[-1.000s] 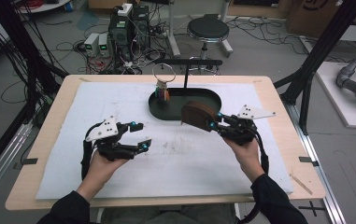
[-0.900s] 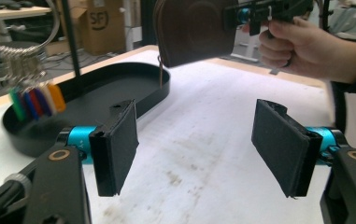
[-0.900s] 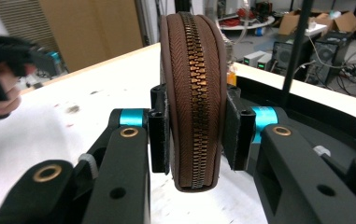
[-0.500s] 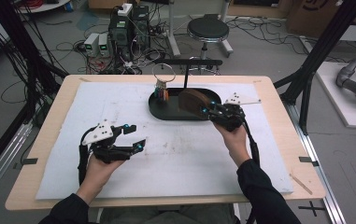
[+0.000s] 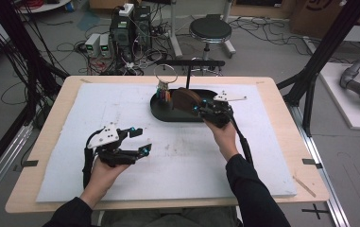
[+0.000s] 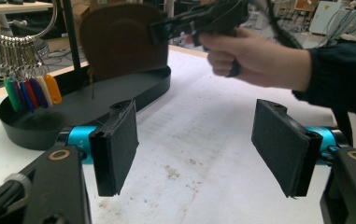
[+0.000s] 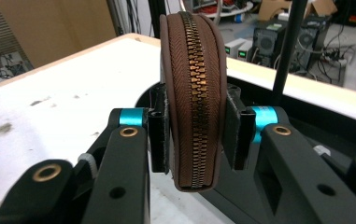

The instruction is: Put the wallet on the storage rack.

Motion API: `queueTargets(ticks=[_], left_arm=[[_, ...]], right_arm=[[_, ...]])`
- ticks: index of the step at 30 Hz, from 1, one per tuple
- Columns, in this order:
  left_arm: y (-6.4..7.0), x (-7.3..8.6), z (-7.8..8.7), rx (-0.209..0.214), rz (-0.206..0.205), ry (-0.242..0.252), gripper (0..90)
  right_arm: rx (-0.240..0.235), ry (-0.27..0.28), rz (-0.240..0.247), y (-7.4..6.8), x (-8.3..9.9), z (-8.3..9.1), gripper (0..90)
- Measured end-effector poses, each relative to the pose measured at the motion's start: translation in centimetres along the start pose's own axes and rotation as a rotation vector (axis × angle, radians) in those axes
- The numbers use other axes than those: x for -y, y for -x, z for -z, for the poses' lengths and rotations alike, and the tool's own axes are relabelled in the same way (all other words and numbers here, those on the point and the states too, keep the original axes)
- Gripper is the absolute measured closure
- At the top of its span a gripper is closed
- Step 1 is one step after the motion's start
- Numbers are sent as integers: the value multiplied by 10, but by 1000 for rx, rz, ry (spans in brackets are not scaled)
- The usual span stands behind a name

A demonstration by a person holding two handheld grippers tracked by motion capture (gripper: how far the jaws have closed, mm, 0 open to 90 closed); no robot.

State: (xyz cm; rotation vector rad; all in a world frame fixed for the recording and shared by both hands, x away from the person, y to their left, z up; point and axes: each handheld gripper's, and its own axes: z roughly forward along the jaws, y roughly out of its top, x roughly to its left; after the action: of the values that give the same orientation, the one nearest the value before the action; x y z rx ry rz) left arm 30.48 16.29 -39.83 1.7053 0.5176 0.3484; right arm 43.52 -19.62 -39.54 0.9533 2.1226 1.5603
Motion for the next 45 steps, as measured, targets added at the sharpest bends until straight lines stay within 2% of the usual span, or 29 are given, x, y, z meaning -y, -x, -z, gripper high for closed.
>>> queueTargets(ticks=[5,14,21,26,29,33,39,41,45], left_arm=[[0,0,-1,2,-7,2,315],[1,0,-1,-1,-17,-1,315],[2,0,-2,10,-17,1,315],[2,0,-3,14,-18,1,315],[2,0,-3,17,-22,-2,315],[2,1,-3,14,-34,-16,315],[0,2,-3,11,-36,-22,315],[-1,2,-3,4,-32,-25,315],[-4,3,-2,-7,-31,-24,314]], right_arm=[[44,-11,-16,8,8,-12,681],[76,-21,-37,18,19,-28,681],[109,-42,-52,25,24,-31,680],[147,-68,-34,24,27,-34,677],[152,-61,-52,25,29,-35,674],[163,-64,-51,25,30,-36,664],[184,-105,-55,26,30,-35,626],[206,-132,-35,27,30,-34,602],[232,-149,-13,26,30,-33,540]])
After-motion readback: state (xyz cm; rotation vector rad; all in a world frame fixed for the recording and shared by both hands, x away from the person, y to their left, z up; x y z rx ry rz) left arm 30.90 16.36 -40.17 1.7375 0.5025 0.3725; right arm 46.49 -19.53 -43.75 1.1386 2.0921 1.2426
